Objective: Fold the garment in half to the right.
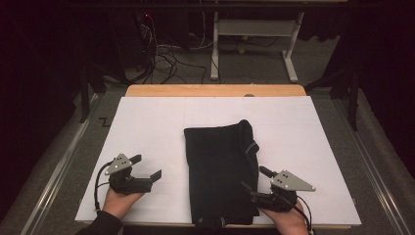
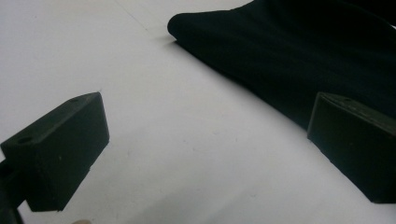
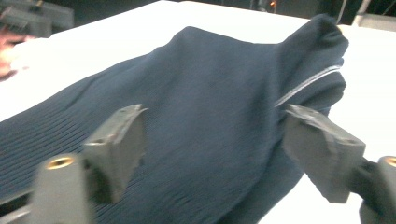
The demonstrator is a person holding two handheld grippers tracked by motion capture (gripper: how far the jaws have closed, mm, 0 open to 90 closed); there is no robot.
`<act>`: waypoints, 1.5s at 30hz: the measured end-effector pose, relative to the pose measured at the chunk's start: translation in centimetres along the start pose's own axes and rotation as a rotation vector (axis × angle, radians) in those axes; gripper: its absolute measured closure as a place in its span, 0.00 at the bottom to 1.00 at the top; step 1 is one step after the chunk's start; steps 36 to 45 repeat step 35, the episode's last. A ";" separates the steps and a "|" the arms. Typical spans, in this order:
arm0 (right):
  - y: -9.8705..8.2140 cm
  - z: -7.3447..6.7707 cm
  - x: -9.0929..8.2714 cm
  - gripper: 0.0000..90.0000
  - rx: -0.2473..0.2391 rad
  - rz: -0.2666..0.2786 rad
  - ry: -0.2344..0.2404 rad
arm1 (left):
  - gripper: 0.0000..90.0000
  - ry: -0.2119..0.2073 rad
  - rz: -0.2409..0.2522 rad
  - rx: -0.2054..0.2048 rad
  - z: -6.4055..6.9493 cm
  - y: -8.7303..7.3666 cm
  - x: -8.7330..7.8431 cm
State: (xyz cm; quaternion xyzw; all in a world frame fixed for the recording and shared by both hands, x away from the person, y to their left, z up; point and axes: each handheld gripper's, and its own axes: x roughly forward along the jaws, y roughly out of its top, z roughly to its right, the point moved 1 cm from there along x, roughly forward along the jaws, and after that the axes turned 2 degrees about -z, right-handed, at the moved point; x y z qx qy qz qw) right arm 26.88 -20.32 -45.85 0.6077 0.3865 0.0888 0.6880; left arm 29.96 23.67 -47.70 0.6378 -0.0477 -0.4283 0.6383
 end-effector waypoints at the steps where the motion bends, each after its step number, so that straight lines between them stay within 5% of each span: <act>1: 0.1 0.5 0.1 0.16 0.007 0.004 -0.011 | 0.00 0.001 0.002 -0.001 0.0 0.0 0.0; 6: 0.2 3.3 0.2 0.01 0.047 0.022 -0.064 | 0.00 0.012 -0.003 0.013 0.1 -0.1 -0.1; 14: -1.1 6.9 -2.1 0.00 0.076 0.059 -0.140 | 0.00 0.045 0.008 0.031 -0.3 -0.1 -0.9; 23: -1.4 5.8 -3.1 0.00 0.037 0.103 -0.137 | 0.00 0.053 0.023 0.044 -0.1 0.0 -1.1; 31: -1.7 6.6 -3.6 0.00 0.088 0.131 -0.144 | 0.00 0.046 0.014 0.061 0.2 0.1 -0.9; 45: -1.7 6.6 -3.6 0.00 0.084 0.126 -0.147 | 0.00 0.049 0.024 0.062 0.1 0.1 -1.1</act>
